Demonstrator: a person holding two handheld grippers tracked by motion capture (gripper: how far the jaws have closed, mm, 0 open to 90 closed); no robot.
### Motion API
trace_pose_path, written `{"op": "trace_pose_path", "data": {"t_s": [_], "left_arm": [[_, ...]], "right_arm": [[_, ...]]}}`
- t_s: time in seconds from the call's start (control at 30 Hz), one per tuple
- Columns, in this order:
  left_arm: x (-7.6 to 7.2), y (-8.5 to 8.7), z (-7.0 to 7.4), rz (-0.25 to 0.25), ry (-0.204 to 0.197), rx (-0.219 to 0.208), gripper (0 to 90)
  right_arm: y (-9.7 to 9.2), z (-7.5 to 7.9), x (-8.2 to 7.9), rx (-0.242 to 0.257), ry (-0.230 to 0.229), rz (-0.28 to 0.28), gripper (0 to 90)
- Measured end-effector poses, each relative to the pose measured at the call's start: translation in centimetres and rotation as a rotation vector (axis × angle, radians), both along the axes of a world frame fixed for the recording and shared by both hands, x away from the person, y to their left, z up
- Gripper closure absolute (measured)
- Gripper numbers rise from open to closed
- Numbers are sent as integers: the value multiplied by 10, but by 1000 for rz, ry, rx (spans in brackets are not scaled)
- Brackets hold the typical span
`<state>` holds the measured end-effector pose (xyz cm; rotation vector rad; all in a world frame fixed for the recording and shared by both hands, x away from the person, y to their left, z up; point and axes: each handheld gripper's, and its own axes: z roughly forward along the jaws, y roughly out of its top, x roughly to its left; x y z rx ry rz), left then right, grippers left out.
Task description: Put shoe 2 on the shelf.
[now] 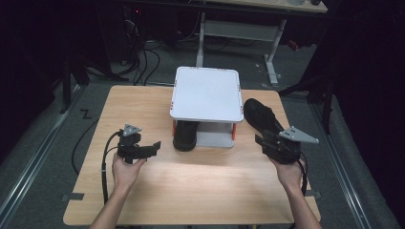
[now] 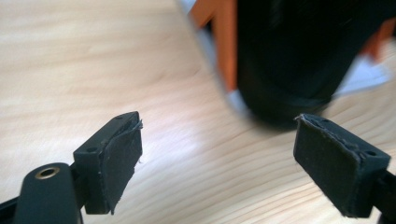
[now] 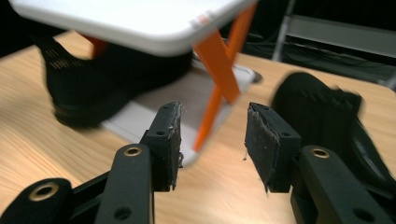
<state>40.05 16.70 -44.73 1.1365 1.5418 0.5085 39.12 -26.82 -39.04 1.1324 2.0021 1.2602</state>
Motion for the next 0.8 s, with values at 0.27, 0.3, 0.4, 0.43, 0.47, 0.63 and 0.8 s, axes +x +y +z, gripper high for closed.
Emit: {"op": "trace_pose_path", "data": {"t_s": [0.27, 0.3, 0.4, 0.43, 0.47, 0.63, 0.8], "left_arm": [[3, 12, -36, 85, 55, 64, 157], [3, 13, -39, 93, 61, 73, 157], [3, 15, -50, 111, 69, 102, 156], [2, 15, -53, 118, 74, 112, 156], [2, 16, -56, 126, 77, 115, 156], [1, 21, -69, 150, 81, 150, 151], [-2, 22, -72, 162, 34, 134, 152]], "right_arm": [[-29, -16, 5, -29, 70, -91, 557], [-33, -17, 6, -30, 71, -105, 557], [-42, -19, 13, -28, 76, -141, 548], [-44, -19, 15, -33, 80, -148, 545], [-45, -19, 17, -41, 81, -156, 544], [-47, -21, 29, -81, 98, -186, 540], [-49, -21, 39, -108, 108, -214, 540]]}}
